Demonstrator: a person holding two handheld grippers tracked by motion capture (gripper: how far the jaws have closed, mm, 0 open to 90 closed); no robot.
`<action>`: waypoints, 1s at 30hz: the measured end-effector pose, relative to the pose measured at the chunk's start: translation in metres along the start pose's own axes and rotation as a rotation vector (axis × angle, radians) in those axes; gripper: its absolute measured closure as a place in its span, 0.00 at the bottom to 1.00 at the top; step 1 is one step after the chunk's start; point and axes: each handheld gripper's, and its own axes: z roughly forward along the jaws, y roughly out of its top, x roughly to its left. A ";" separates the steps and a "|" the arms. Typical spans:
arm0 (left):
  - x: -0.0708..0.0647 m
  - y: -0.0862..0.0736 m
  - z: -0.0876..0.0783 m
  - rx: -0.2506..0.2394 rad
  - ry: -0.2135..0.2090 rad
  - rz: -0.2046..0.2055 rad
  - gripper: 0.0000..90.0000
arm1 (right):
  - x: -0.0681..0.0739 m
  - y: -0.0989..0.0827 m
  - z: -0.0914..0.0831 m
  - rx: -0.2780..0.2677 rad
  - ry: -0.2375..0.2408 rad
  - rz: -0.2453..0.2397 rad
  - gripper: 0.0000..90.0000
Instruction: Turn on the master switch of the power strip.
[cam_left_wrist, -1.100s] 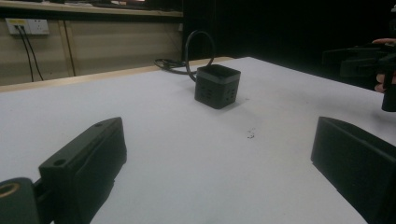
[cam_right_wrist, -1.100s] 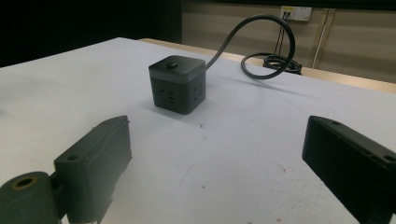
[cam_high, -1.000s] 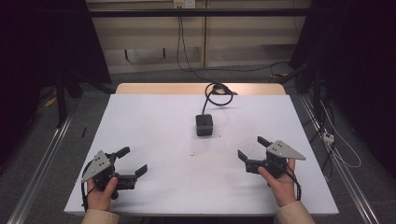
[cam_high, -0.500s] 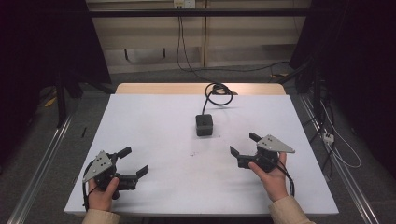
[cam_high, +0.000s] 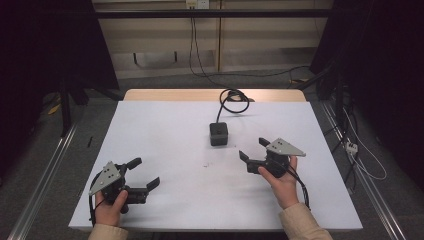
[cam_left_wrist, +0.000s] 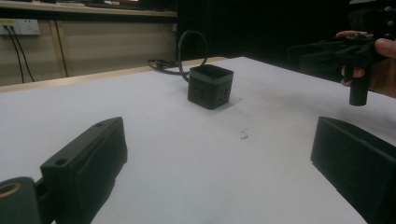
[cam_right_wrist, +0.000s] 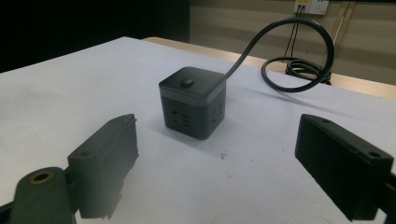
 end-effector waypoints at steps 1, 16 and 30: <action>0.000 0.000 0.000 -0.001 -0.002 0.001 0.04 | -0.001 0.001 0.003 0.003 -0.001 0.000 0.14; 0.001 0.000 0.001 -0.002 -0.003 -0.001 0.04 | 0.001 0.005 0.019 0.014 0.005 0.004 0.15; 0.001 0.000 0.001 -0.003 -0.007 -0.003 0.04 | 0.002 0.008 0.032 0.035 0.017 0.003 0.18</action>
